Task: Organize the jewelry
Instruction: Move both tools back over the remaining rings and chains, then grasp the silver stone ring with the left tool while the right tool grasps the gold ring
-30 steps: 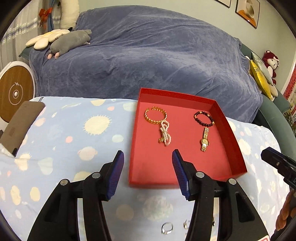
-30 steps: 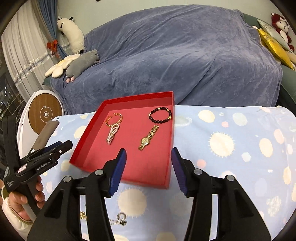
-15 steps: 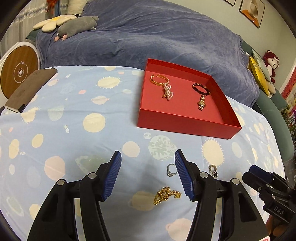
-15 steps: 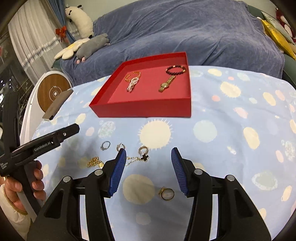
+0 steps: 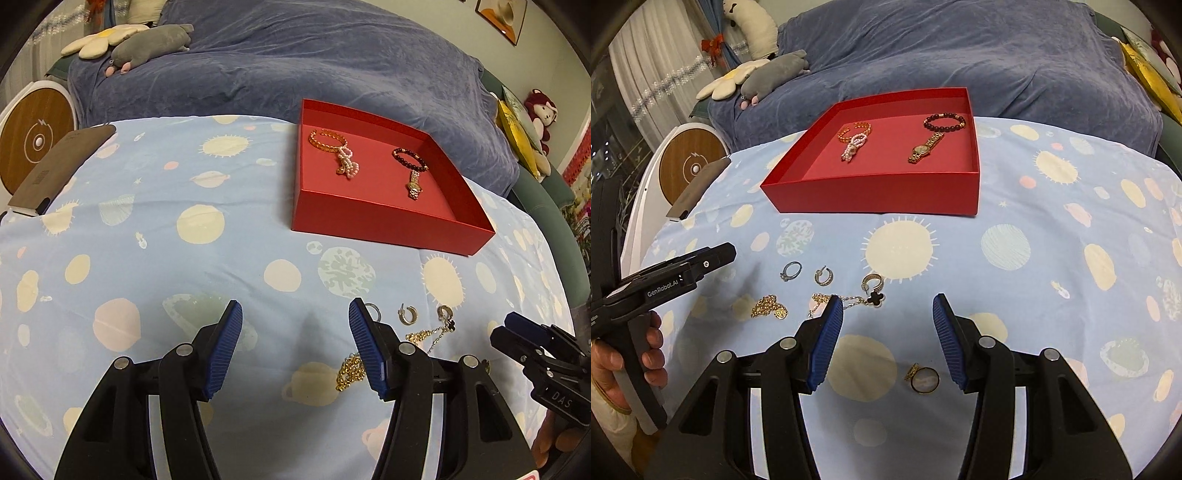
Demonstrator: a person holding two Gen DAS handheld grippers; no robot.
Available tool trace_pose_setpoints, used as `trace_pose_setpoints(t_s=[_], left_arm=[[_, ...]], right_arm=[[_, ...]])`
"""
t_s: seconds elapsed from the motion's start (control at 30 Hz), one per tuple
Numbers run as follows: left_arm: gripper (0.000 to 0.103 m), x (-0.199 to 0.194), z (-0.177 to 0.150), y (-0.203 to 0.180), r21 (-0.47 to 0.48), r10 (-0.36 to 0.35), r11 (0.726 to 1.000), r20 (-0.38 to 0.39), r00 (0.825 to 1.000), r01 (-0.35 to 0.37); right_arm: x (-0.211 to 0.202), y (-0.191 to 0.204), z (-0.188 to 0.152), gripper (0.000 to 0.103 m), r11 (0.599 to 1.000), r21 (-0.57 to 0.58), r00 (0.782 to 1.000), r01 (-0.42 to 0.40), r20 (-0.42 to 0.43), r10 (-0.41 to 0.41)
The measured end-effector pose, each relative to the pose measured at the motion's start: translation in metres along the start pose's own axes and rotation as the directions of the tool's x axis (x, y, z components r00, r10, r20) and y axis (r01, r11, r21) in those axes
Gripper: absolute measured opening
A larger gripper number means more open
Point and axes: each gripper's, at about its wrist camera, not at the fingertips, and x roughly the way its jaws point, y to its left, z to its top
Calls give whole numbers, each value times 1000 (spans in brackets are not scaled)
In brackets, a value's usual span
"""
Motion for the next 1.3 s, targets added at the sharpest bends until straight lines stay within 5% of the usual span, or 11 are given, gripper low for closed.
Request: trace_pose_setpoints(t_s=[0.6, 1.03, 1.3], left_arm=[[56, 30, -13, -57, 156, -40, 987, -38, 998, 46], [17, 52, -16, -75, 211, 23, 977, -36, 999, -15], [17, 48, -13, -73, 188, 10, 982, -36, 999, -4]], right_arm=[[-6, -8, -2, 49, 1000, 6, 1000, 23, 3, -23], [-15, -23, -7, 49, 999, 29, 1000, 26, 3, -27], [-15, -30, -8, 49, 999, 35, 999, 41, -4, -41]])
